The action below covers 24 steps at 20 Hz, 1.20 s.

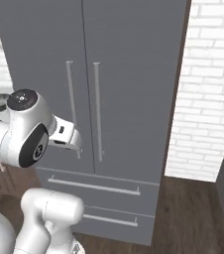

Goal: Grab a lemon wedge from the fridge and one ice cube from the ice bowl, and put them in the glass of lemonade.

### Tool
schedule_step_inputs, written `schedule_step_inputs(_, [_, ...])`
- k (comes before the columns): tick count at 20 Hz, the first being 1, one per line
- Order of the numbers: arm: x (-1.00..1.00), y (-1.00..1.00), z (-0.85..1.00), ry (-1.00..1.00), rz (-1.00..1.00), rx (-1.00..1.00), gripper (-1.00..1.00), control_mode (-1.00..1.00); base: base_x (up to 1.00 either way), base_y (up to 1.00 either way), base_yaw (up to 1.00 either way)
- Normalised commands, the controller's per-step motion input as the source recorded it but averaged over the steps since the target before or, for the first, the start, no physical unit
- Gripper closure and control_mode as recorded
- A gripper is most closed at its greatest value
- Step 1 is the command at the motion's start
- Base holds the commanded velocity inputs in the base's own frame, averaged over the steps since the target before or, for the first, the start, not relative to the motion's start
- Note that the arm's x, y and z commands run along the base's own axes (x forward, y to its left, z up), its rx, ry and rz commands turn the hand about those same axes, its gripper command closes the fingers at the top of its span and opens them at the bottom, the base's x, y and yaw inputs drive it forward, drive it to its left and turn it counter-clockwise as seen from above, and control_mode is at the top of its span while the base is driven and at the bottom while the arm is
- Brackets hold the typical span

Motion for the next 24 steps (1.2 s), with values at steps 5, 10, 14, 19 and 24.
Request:
schedule_step_inputs(5, [0.00, 0.00, 0.00, 0.00, 0.00, 0.00, -1.00, 1.00, -0.32, -0.02, -0.01])
schedule_step_inputs(10, [0.10, 0.00, 0.39, -0.04, 0.00, 0.00, -1.00, -1.00, 0.03, 0.00, 0.00])
schedule_step_inputs(14, [0.00, -0.01, 0.64, -0.05, -0.01, -0.01, -1.00, -1.00, 0.00, 0.00, 0.00])
schedule_step_inputs(19, [0.10, -0.02, 0.37, 0.13, -0.23, -0.05, -1.00, -1.00, 0.00, 0.00, 0.00])
schedule_step_inputs(24, [0.23, -0.25, 0.06, 0.12, -0.10, -0.01, -1.00, -1.00, 0.00, 0.00, 0.00])
